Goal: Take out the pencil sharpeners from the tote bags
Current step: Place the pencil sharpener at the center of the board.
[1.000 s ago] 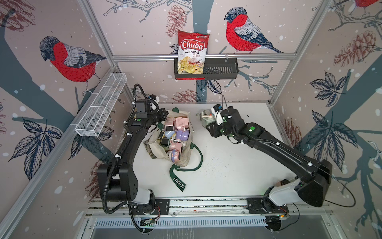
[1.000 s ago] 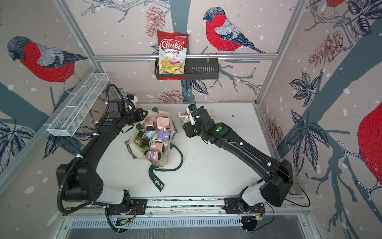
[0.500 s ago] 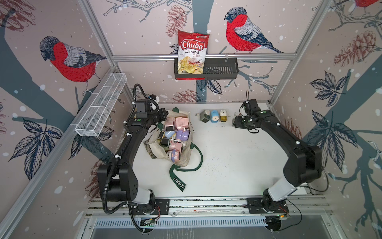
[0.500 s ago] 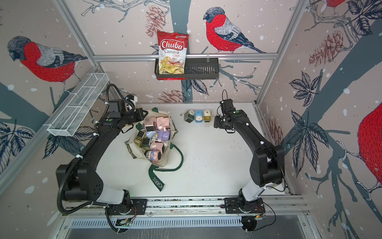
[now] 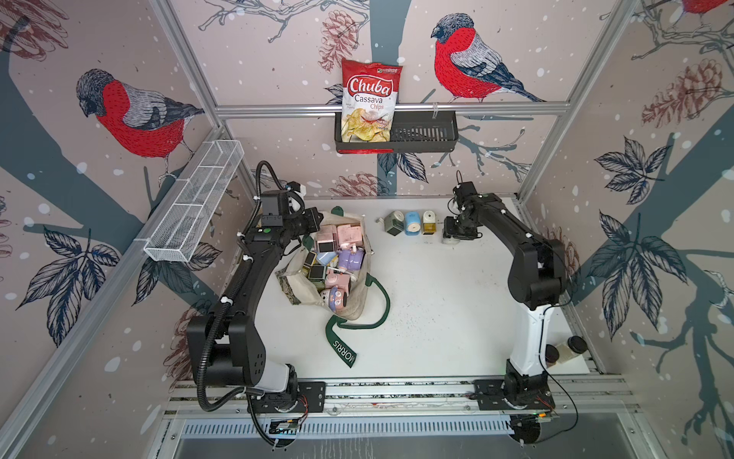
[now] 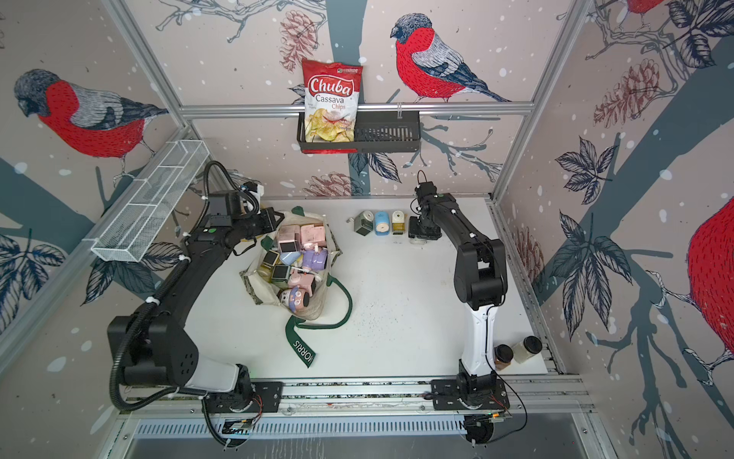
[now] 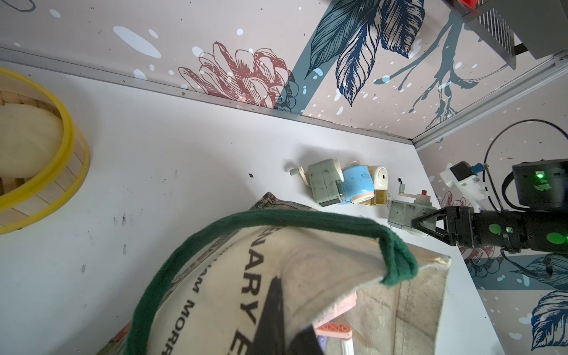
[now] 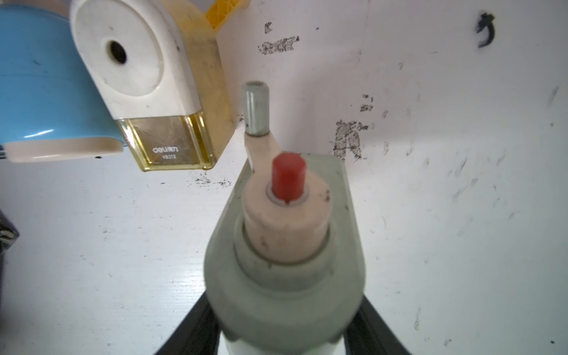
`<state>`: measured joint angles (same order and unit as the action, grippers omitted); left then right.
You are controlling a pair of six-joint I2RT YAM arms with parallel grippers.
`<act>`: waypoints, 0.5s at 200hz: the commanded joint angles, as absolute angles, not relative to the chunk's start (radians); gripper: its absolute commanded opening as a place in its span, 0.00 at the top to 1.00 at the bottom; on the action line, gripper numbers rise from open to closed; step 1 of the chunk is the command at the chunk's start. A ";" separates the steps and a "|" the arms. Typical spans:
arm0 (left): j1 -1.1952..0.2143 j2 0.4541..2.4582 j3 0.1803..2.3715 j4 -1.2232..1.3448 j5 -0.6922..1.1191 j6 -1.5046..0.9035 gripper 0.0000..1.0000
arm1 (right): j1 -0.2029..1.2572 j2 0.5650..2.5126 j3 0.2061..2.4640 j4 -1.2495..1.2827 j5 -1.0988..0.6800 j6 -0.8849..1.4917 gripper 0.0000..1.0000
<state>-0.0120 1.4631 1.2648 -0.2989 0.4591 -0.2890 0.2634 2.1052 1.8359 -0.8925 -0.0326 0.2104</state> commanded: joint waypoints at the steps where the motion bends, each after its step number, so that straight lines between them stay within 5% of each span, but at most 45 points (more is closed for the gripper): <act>1: -0.008 1.460 1.270 -0.261 0.476 -0.281 1.00 | 0.254 2.134 1.878 -0.925 -0.039 0.195 0.61; 100: -0.006 1.460 1.271 -0.261 0.476 -0.279 1.00 | 0.250 2.297 2.061 -0.989 -0.052 0.181 0.51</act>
<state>-0.0097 1.4631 1.2648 -0.2989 0.4614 -0.2890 0.2489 2.2723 2.0312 -0.9585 -0.0479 0.1997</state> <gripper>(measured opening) 0.060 0.564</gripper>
